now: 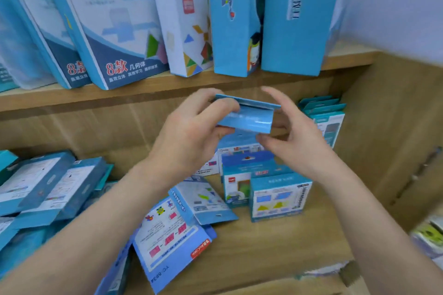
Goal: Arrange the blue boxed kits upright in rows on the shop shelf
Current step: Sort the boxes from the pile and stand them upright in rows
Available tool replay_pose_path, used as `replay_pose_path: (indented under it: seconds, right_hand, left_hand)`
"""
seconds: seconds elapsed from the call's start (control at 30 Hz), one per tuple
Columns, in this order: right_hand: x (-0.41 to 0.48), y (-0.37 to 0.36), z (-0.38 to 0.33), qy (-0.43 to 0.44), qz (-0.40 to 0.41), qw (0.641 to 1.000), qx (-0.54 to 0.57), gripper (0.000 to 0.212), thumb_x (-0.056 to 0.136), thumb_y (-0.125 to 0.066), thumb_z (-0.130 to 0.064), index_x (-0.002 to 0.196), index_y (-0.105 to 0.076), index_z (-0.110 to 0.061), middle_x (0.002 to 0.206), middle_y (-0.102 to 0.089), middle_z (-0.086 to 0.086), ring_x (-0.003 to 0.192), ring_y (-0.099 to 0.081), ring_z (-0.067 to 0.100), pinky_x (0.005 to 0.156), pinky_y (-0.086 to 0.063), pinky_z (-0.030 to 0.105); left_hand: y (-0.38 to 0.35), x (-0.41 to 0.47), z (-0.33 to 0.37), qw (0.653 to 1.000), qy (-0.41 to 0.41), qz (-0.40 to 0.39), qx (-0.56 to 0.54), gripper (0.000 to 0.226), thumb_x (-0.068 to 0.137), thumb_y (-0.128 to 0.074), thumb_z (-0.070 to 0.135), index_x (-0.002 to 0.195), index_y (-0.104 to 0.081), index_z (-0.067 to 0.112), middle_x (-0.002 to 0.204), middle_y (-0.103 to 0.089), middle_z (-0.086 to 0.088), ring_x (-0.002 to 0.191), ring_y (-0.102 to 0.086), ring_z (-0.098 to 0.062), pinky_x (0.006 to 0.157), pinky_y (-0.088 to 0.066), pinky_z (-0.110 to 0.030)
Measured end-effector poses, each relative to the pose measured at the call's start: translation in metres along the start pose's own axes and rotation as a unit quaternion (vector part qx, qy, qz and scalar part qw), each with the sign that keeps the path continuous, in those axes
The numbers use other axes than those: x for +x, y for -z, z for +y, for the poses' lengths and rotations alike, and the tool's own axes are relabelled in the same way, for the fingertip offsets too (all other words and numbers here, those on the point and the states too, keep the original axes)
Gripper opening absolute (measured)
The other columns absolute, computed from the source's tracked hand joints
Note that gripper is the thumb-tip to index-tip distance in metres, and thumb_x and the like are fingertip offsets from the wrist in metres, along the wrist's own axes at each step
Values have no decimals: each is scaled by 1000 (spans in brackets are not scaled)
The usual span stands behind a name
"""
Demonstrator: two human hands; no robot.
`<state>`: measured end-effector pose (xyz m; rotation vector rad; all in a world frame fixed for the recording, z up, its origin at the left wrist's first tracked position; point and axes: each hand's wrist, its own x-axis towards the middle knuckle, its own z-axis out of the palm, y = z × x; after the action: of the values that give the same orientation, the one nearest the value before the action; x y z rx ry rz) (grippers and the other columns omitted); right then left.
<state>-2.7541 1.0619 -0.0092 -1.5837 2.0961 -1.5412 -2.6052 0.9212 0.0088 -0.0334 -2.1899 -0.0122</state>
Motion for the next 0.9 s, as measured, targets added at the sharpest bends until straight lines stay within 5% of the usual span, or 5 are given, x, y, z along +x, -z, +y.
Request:
replay_pose_path:
  seconds: [0.17,0.27,0.43,0.63,0.9]
  right_hand:
    - [10,58,34,-19,35,997,-73,43,72,-78,-8,102,-59,-32,92,-67,-13,87,-63,7,84,-52,33]
    - [17,80,52,-47,65,996,-49,42,74,-78,-7,102,-54,-26,92,-62,-15,84,-61,1,76,-50,15]
    - [29,82,92,-109,117,986,-46,55,80,-72,-7,126,-48,-27,114,-56,-3,91,-63,10,81,-55,29]
    - [11,63,129,-213,168,962,6,30,85,-56,-2,106,-42,-19,85,-51,-3,84,-55,18,74,-47,32]
    - [-11,39,150,-335,81,924,164,47,88,-52,-1,121,-34,-29,106,-55,-4,83,-54,6,69,-49,28]
  left_hand:
    - [-67,42,28,995,-49,-90,5,38,80,-69,15,108,-44,23,103,-52,-11,88,-53,-28,61,-51,-42]
    - [-97,63,32,994,-41,-98,-1,34,81,-68,20,107,-45,22,101,-54,-13,84,-55,-30,65,-50,-37]
    - [-136,73,20,985,88,-131,-63,31,78,-74,18,102,-54,21,110,-54,-2,90,-60,-25,77,-51,-39]
    - [-178,66,6,947,229,-203,-95,31,79,-73,14,105,-56,14,107,-52,-1,96,-53,-18,77,-36,-18]
    - [-198,68,16,903,155,-296,269,27,83,-65,40,107,-65,29,129,-42,-8,126,-33,-30,89,-39,-39]
